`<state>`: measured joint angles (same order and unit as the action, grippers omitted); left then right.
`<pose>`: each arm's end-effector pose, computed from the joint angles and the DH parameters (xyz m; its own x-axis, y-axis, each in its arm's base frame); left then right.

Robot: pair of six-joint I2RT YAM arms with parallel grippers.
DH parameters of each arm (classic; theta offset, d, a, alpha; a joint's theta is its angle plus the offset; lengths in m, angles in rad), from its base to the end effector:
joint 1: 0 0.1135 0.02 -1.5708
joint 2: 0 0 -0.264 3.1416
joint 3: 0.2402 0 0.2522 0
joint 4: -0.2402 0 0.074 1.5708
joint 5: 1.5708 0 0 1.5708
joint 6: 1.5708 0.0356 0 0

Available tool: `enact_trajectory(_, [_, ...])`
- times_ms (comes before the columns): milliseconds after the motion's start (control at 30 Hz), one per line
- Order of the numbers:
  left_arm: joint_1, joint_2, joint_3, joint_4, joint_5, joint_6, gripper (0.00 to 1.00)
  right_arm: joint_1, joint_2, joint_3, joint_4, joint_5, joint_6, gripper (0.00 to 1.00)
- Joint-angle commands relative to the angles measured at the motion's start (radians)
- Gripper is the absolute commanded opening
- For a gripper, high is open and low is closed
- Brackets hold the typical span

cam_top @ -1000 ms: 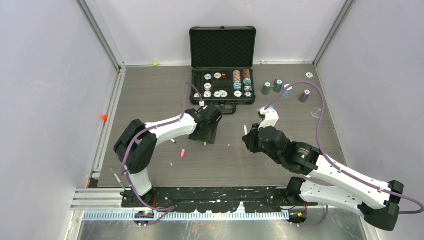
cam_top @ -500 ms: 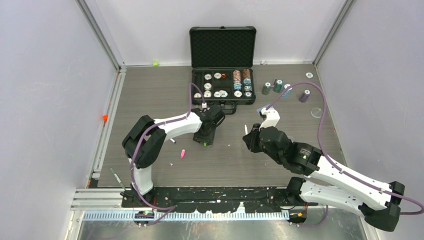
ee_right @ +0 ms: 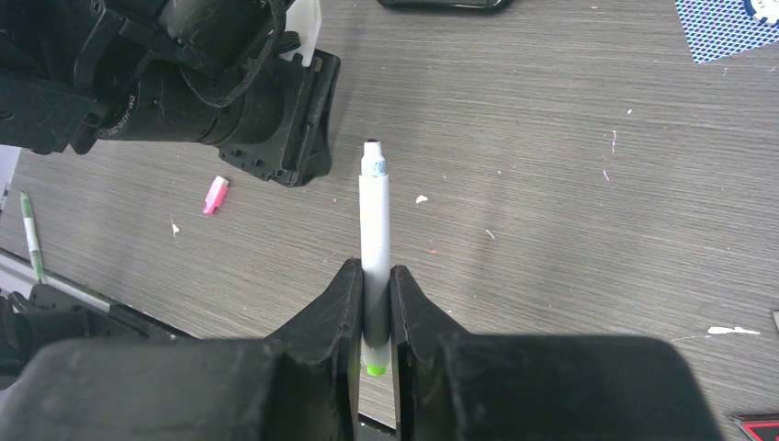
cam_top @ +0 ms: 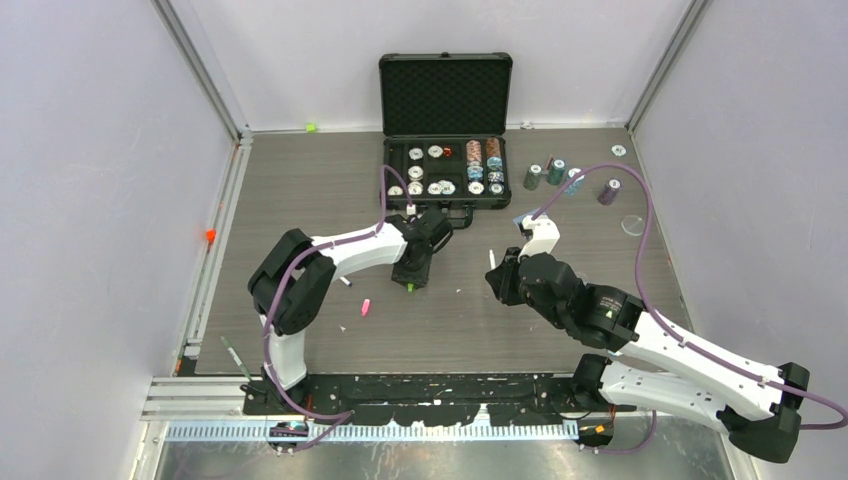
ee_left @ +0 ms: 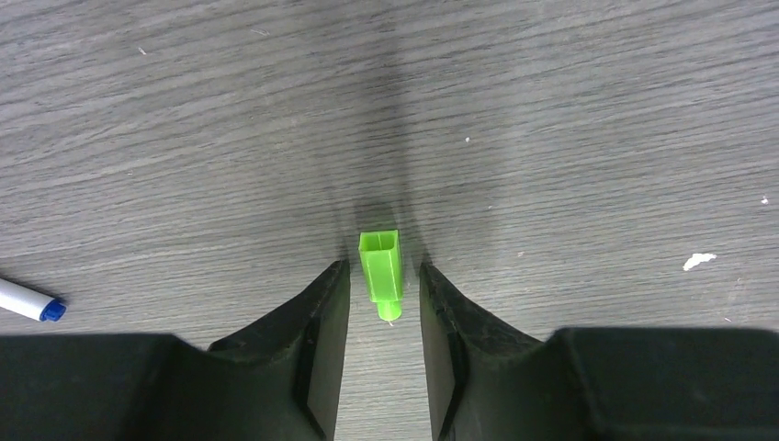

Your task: Insert the pens into the pen caps

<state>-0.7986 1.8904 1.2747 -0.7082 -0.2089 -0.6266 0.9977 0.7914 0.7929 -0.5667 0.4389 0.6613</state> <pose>0.2594 -0.2557 0.1661 -0.9382 0.1412 -0.3159 0.1423 0.9896 0.0196 0.1044 0.1338 0.3048 -0.5768 0.1315 -0.8062 -0.2683 0.9017 0.3390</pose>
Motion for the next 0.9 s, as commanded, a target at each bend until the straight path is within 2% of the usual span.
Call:
enact_trajectory(0, [0.001,0.021,0.006,0.020,-0.009,-0.013,0.35,0.004,-0.020,0.014,0.034,0.018,0.011,0.01])
enact_trajectory(233, [0.004,0.039,0.006,0.015,-0.018,-0.022,0.23,0.002,-0.020,0.019,0.029,0.017,0.010,0.00])
enact_trajectory(267, [0.004,0.039,0.004,0.017,-0.018,-0.023,0.19,0.003,-0.020,0.020,0.026,0.019,0.010,0.00])
enact_trajectory(333, [0.005,0.040,0.000,0.020,-0.017,-0.022,0.02,0.004,-0.021,0.019,0.025,0.021,0.010,0.00])
enact_trajectory(367, [0.006,0.039,-0.001,0.023,-0.017,-0.023,0.00,0.003,-0.022,0.017,0.025,0.021,0.010,0.00])
enact_trajectory(600, [0.005,-0.039,-0.050,0.102,0.047,-0.007,0.00,0.004,-0.062,-0.018,0.073,0.008,-0.003,0.00])
enact_trajectory(867, [0.005,-0.262,-0.131,0.237,0.103,0.009,0.00,0.003,-0.069,-0.017,0.130,-0.042,-0.048,0.00])
